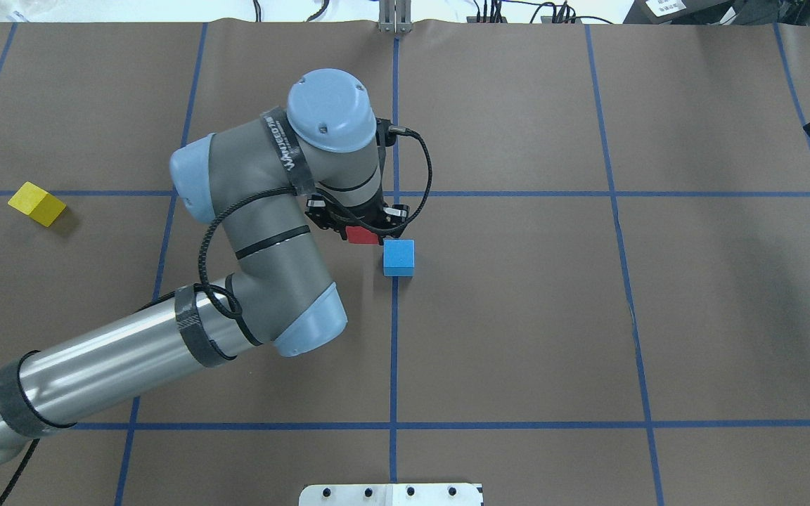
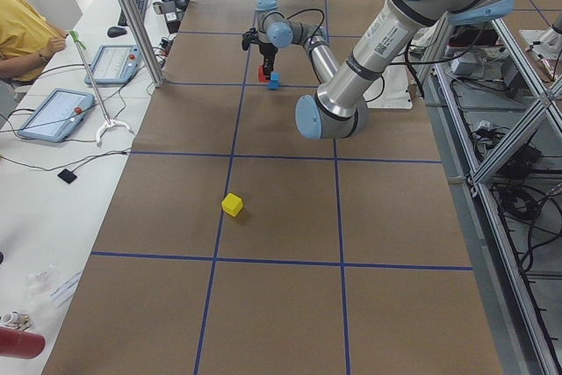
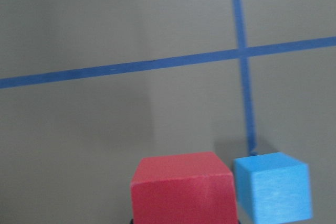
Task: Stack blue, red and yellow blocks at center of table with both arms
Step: 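Carry the red cube with the left gripper over the blue cube, then lower the red cube onto the blue cube and open the left gripper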
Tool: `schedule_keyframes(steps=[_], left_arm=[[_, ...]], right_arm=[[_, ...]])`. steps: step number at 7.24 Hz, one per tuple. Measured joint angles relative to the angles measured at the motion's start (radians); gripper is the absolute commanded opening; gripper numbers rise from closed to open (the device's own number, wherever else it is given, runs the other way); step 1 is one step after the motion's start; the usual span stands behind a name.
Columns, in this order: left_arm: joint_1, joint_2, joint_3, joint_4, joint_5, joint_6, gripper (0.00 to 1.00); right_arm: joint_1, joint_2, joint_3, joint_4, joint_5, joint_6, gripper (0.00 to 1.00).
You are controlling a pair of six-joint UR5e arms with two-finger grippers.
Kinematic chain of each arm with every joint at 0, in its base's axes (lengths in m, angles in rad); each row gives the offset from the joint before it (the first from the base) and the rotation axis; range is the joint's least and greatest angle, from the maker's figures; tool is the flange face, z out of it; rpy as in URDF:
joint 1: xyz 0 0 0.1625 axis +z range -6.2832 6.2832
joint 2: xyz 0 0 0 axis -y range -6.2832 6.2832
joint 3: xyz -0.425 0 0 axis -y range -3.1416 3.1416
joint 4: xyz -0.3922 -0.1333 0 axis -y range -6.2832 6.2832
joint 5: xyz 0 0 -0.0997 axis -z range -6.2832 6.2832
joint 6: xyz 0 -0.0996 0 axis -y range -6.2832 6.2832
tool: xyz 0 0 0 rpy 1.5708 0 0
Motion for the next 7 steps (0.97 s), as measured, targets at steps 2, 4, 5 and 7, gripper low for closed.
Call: schedule_keyframes(steps=[2, 4, 5, 7], left_arm=[[0.046, -0.053, 0.061, -0.001, 0.051, -0.003, 0.0], [0.053, -0.064, 0.08, 0.0, 0.057, -0.007, 0.0], [0.054, -0.064, 0.084, 0.0, 0.057, -0.008, 0.0], [0.053, -0.064, 0.089, 0.001, 0.055, -0.015, 0.0]], right_arm=[[0.0, 0.0, -0.001, 0.0, 0.0, 0.0, 1.0], [0.0, 0.0, -0.001, 0.001, 0.0, 0.0, 1.0], [0.0, 0.0, -0.001, 0.0, 0.0, 0.0, 1.0], [0.0, 0.0, 0.0, 0.0, 0.0, 0.0, 1.0]])
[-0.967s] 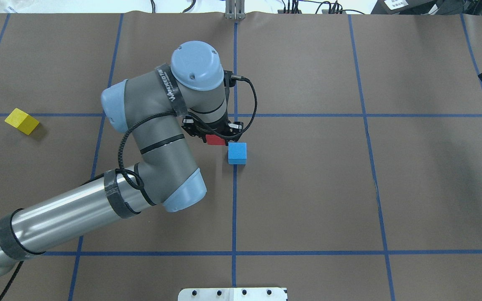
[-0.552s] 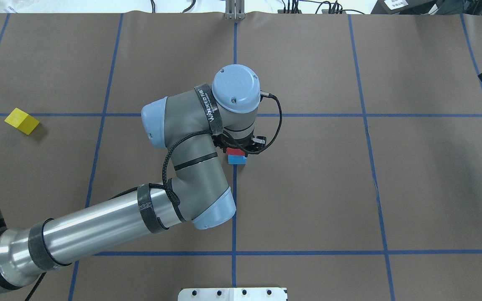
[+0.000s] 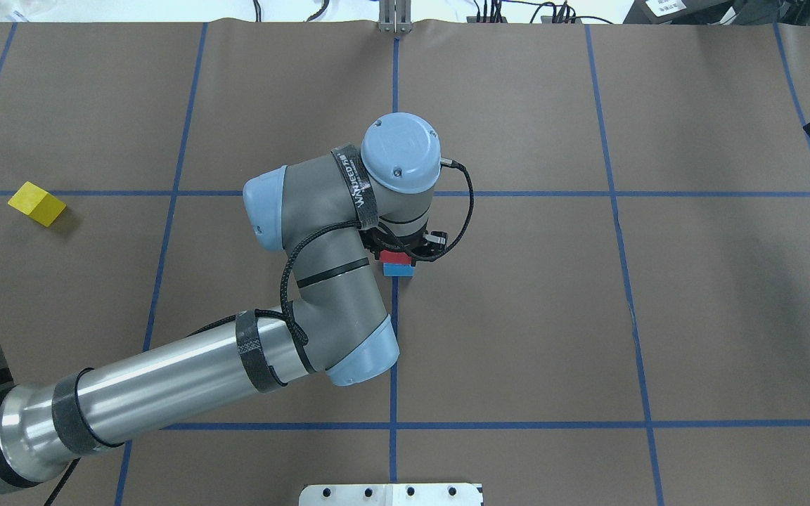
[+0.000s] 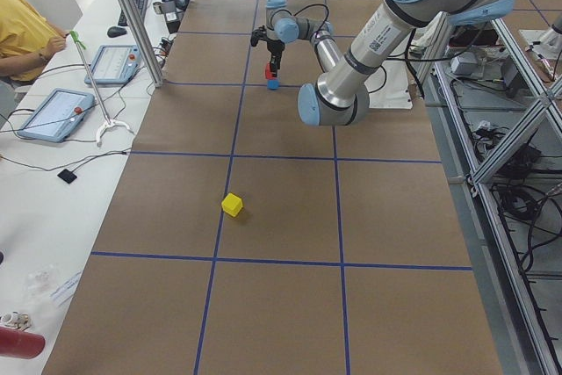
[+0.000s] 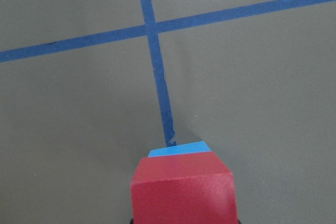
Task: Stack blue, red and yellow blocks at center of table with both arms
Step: 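Lower the red cube onto the blue cube and open the left gripper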
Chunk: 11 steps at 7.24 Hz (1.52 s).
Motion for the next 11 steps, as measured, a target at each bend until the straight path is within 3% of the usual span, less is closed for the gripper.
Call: schedule_keyframes(steps=[3, 11], left_arm=[[0.0, -0.001, 0.001, -0.001, -0.002, -0.03, 0.03], [0.001, -0.002, 0.003, -0.01, -0.002, -0.045, 0.31]], right_arm=[[0.0, 0.0, -0.001, 0.0, 0.0, 0.0, 1.0], [0.0, 0.002, -0.001, 0.0, 0.0, 0.0, 1.0]])
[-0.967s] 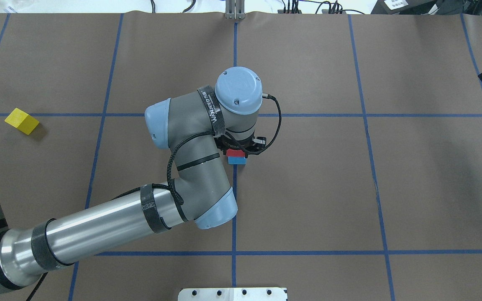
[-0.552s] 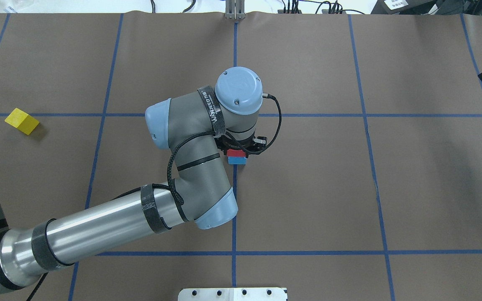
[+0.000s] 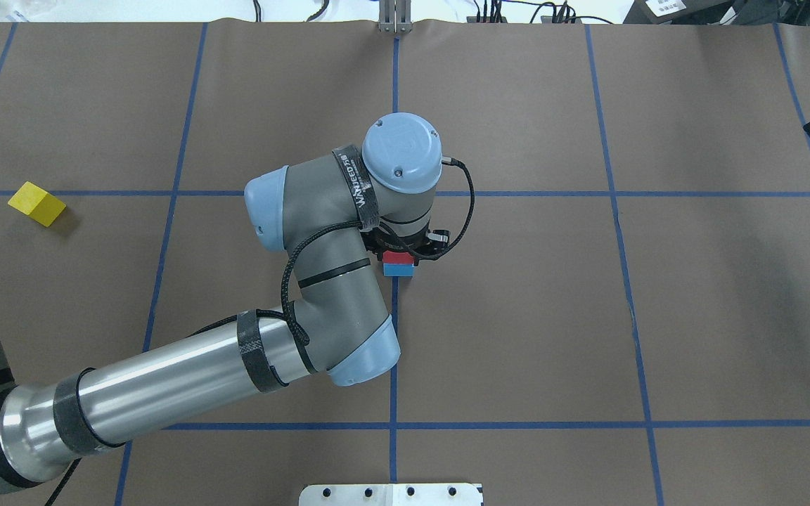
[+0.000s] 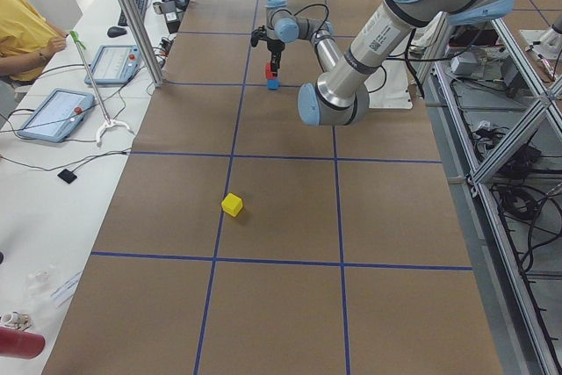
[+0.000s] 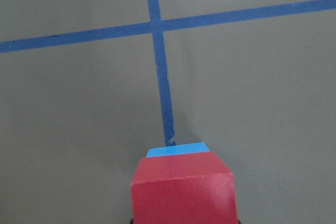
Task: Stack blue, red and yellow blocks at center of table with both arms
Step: 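Lower the red cube onto the blue cube and open the left gripper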
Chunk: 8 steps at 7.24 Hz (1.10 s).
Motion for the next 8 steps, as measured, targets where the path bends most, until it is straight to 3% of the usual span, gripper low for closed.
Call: schedule_keyframes(steps=[4, 5, 6, 7, 8], left_arm=[[-0.001, 0.001, 0.0, -0.003, 0.0, 0.003, 0.55], [-0.001, 0.001, 0.0, -0.003, 0.0, 0.006, 0.66], [-0.001, 0.002, 0.0, -0.004, 0.001, 0.009, 0.9], [0.0, 0.002, 0.0, -0.004, 0.001, 0.009, 1.0], [0.0, 0.002, 0.0, -0.005, 0.001, 0.01, 1.0]], right_arm=[[0.0, 0.0, 0.0, 0.0, 0.0, 0.0, 1.0], [0.0, 0.0, 0.0, 0.0, 0.0, 0.0, 1.0], [0.0, 0.0, 0.0, 0.0, 0.0, 0.0, 1.0], [0.0, 0.0, 0.0, 0.0, 0.0, 0.0, 1.0], [0.0, 0.0, 0.0, 0.0, 0.0, 0.0, 1.0]])
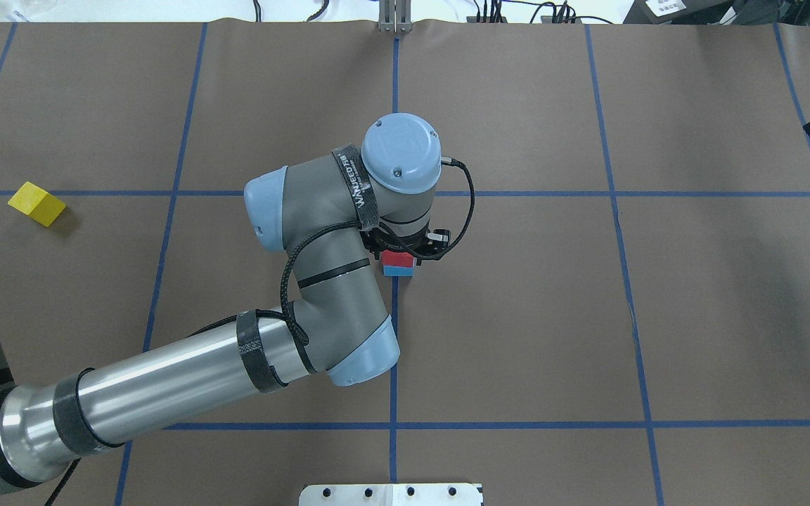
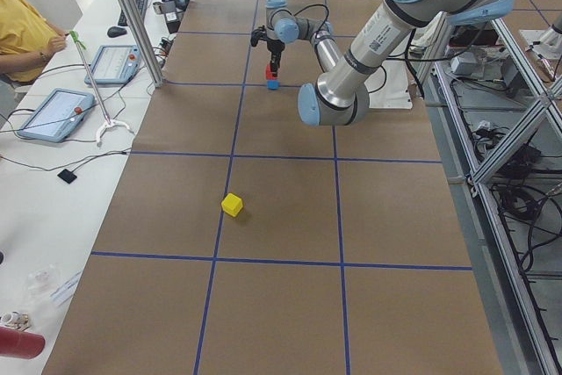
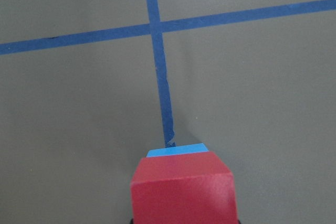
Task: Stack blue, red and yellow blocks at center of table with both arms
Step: 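Lower the red cube onto the blue cube and open the left gripper, then raise the left gripper and move it to the yellow cube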
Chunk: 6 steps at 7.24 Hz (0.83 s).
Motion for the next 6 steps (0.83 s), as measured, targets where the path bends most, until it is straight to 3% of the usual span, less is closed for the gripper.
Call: schedule_keyframes(steps=[3, 6], left_arm=[[-0.046, 0.023, -0.061, 0.012, -0.034, 0.013, 1.0], [-0.229, 0.289, -0.31, 0.015, -0.179, 0.254, 1.0]], right_arm=[[0.0, 0.0, 0.0, 0.0, 0.001, 0.0, 1.0], [0.0, 0.0, 0.0, 0.0, 0.001, 0.001, 1.0]])
